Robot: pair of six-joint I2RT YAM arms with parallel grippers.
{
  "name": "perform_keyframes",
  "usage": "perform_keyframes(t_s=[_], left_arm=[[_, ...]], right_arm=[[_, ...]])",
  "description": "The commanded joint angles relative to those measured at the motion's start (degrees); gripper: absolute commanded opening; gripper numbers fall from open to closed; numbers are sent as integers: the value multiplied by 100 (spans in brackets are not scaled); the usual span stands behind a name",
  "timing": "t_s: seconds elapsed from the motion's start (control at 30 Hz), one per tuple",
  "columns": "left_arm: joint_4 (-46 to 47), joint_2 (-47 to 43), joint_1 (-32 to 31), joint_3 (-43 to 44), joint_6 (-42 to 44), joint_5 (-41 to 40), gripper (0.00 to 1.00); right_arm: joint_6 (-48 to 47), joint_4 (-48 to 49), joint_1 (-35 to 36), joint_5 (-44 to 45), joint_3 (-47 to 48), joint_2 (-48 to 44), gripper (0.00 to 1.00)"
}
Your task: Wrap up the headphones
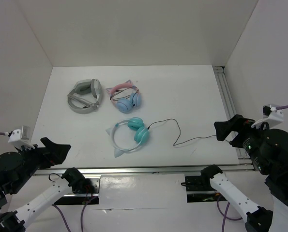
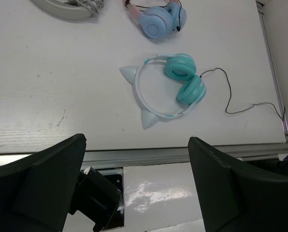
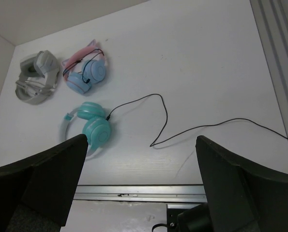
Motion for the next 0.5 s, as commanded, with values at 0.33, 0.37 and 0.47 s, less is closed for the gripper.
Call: perform_keyframes(t_s=[0.33, 0.37, 0.47], left_arm=[[1272, 116, -554, -1234, -520, 411, 100], [1448, 248, -553, -1385, -582, 525, 100], [2132, 608, -316, -2027, -1011, 711, 100]], right_arm=[[152, 326, -26, -9, -355, -38, 100], [152, 397, -96, -80, -556, -90, 100], [152, 677, -246, -378, -943, -160, 100]])
